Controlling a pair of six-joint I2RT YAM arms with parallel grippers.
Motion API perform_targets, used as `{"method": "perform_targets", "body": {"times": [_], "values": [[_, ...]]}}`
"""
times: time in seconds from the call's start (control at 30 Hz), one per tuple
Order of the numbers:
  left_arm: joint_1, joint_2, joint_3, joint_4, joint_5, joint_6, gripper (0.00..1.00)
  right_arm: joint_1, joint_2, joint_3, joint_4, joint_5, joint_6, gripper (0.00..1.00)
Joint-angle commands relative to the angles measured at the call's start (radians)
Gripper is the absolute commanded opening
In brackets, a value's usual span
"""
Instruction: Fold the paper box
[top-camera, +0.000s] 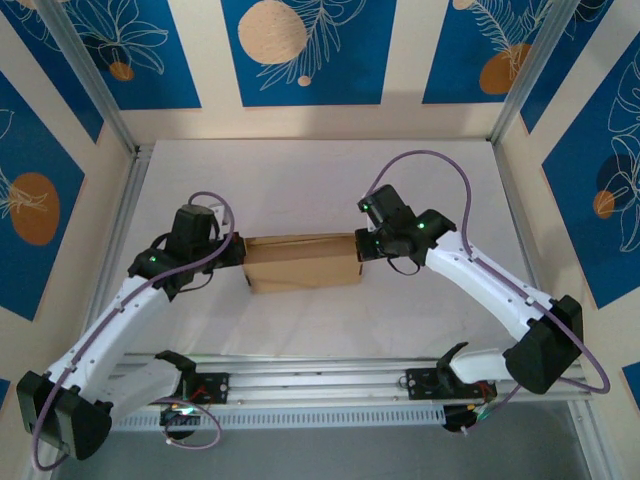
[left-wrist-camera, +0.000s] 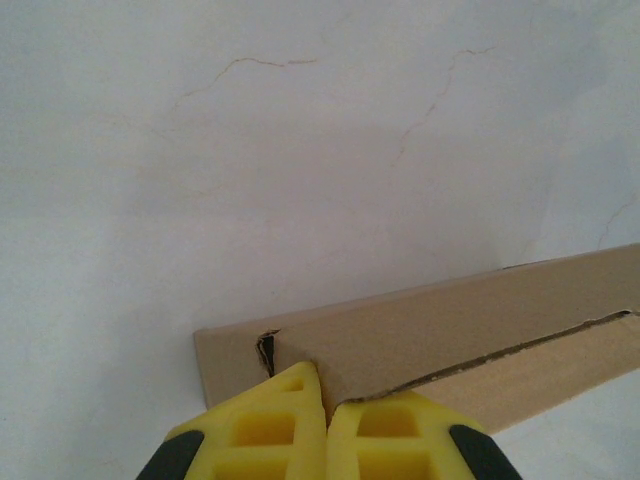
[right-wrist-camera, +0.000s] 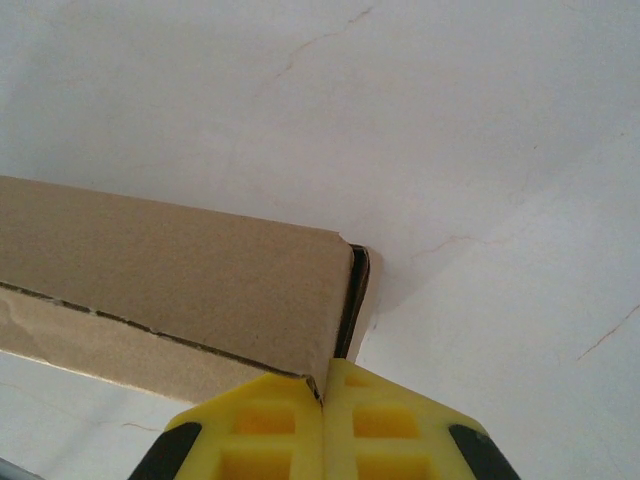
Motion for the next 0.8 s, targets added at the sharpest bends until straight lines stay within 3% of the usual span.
{"method": "perform_targets", "body": {"times": [0.0, 0.3, 0.57, 0.77], "values": [[0.014, -0.002, 0.007, 0.058, 0.068, -0.050, 0.00, 0.014, 0.036, -0.039, -0.069, -0.061, 0.002, 0.00], [0.027, -0.001, 0.002, 0.076, 0.103, -0.075, 0.00, 0.013, 0.046, -0.039, -0.063, -0.069, 0.002, 0.00], [0.042, -0.019, 0.001, 0.026, 0.049, -0.007, 0.00, 0.009, 0.040, -0.034, -0.074, -0.047, -0.009, 0.00], [0.058, -0.021, 0.002, 0.067, 0.118, -0.061, 0.00, -0.001, 0.040, -0.039, -0.069, -0.063, -0.009, 0.00]]}}
